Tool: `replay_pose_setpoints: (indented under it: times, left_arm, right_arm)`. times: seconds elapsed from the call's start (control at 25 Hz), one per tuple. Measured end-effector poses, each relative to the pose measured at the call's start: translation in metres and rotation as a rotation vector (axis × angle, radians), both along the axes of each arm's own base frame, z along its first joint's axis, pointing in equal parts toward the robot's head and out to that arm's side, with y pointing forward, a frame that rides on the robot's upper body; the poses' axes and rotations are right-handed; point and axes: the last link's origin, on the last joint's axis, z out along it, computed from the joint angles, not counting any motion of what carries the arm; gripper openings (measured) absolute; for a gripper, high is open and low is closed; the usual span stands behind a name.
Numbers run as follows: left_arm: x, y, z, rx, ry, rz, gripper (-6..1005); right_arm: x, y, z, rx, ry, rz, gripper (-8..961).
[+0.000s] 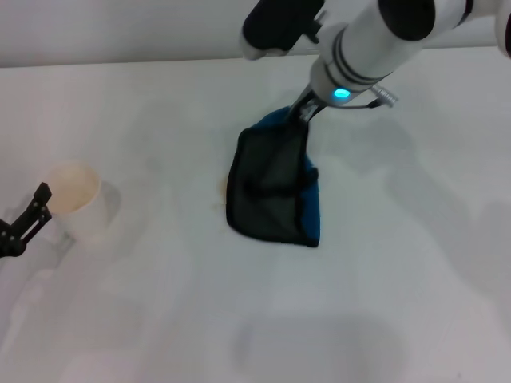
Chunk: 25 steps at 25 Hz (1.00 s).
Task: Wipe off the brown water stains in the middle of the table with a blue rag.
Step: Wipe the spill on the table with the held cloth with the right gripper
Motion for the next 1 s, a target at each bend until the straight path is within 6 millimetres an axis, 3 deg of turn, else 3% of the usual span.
replay_pose_setpoints:
  times: [0.32,0.56,0.8,1.0]
  left_arm:
    - [0.000,0.001,0.001,0.002,0.002,-0.002,887]
    - [0.003,0.006,0.002,0.003,0.004,-0.014,888]
    - [0.004,0.014,0.000,-0.007,0.016,-0.004,888]
    - [0.005,0.016,-0.001,-0.006,0.014,-0.001,887]
  right_arm:
    - [0.028,0.013,0.031,0.130,-0.099,-0.030,23]
    - [0.038,0.017,0.045,0.196,-0.150,-0.040,23]
    - [0.025,0.000,0.025,0.081,-0.097,-0.029,22]
    - [-0.002,-0.023,-0.003,-0.087,-0.002,0.001,23]
